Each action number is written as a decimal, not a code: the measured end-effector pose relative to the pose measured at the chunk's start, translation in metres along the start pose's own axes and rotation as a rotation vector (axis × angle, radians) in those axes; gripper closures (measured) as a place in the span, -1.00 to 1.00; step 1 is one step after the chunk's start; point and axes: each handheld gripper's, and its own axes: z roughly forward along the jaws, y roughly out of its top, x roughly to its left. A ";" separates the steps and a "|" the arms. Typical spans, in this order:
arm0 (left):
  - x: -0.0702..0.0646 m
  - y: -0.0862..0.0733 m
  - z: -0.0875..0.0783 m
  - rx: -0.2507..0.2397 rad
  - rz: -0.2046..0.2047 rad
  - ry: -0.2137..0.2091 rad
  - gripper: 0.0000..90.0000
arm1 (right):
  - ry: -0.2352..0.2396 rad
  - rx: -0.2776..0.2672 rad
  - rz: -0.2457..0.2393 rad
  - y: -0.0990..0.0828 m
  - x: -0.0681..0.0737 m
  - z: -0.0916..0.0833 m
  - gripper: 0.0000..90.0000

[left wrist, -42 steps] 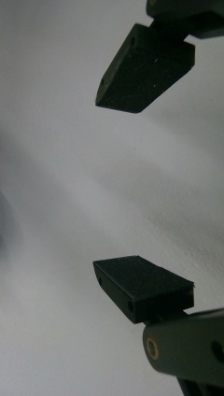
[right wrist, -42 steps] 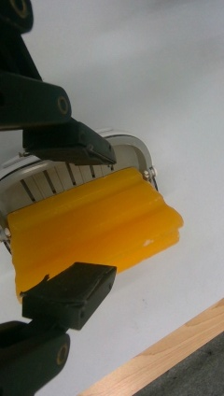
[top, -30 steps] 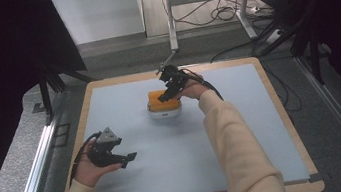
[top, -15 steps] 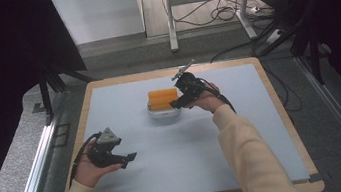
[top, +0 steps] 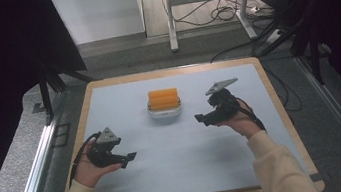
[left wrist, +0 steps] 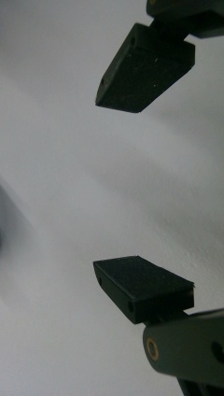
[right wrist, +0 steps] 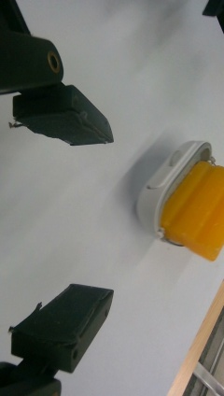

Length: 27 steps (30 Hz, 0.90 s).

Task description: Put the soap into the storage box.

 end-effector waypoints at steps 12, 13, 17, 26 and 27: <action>-0.001 -0.001 0.003 0.009 -0.009 -0.003 -0.59 | -0.066 -0.091 0.131 -0.077 0.000 -0.041 -0.60; -0.001 -0.001 0.003 0.010 -0.012 -0.001 -0.59 | -0.068 -0.109 0.144 -0.082 0.000 -0.042 -0.59; -0.003 -0.001 0.004 0.011 -0.005 -0.003 -0.59 | -0.095 -0.095 0.148 -0.088 -0.001 -0.039 -0.61; 0.000 -0.001 0.003 0.009 -0.007 -0.003 -0.59 | -0.115 -0.092 0.127 -0.088 0.003 -0.037 -0.64; 0.000 -0.001 0.003 0.005 -0.004 -0.003 -0.59 | -0.121 -0.087 0.120 -0.088 0.003 -0.036 -0.67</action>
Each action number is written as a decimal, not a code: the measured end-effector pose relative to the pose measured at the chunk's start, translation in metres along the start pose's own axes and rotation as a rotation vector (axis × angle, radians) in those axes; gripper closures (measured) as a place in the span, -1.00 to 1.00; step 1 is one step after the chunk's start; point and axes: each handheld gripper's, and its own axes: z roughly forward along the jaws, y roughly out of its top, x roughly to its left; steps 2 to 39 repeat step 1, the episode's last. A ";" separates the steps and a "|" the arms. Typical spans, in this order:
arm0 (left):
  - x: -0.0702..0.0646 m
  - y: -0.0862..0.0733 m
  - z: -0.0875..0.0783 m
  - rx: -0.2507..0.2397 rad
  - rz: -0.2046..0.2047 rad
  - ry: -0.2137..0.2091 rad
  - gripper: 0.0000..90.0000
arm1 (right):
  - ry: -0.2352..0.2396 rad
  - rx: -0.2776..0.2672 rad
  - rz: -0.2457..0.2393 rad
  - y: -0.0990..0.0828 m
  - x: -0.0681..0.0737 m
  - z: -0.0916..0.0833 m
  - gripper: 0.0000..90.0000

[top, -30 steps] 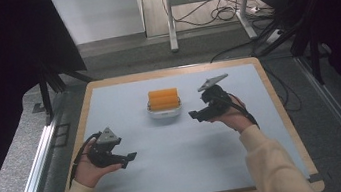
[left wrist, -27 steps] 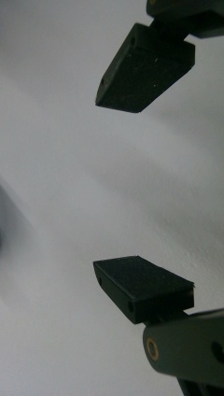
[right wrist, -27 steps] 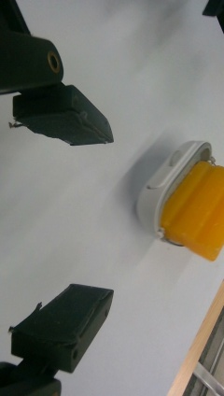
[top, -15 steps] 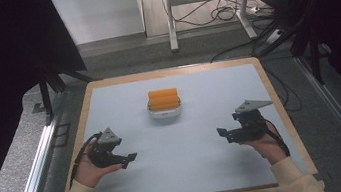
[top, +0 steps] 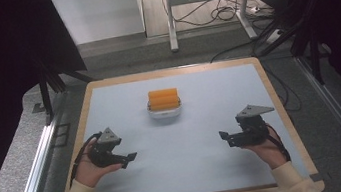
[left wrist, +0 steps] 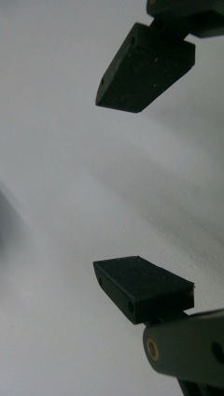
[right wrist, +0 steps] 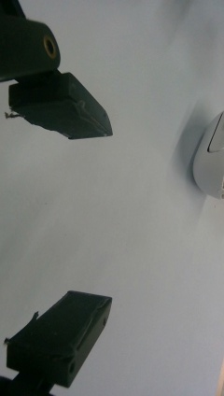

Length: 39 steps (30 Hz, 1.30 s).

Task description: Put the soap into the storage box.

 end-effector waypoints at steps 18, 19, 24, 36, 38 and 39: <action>0.000 0.000 0.000 0.000 0.000 0.000 -0.59 | -0.004 0.001 -0.003 0.000 0.000 0.000 -0.68; 0.000 0.000 0.000 0.000 0.000 0.000 -0.59 | -0.004 0.001 -0.003 0.000 0.000 0.000 -0.68; 0.000 0.000 0.000 0.000 0.000 0.000 -0.59 | -0.004 0.001 -0.003 0.000 0.000 0.000 -0.68; 0.000 0.000 0.000 0.000 0.000 0.000 -0.59 | -0.004 0.001 -0.003 0.000 0.000 0.000 -0.68; 0.000 0.000 0.000 0.000 0.000 0.000 -0.59 | -0.004 0.001 -0.003 0.000 0.000 0.000 -0.68; 0.000 0.000 0.000 0.000 0.000 0.000 -0.59 | -0.004 0.001 -0.003 0.000 0.000 0.000 -0.68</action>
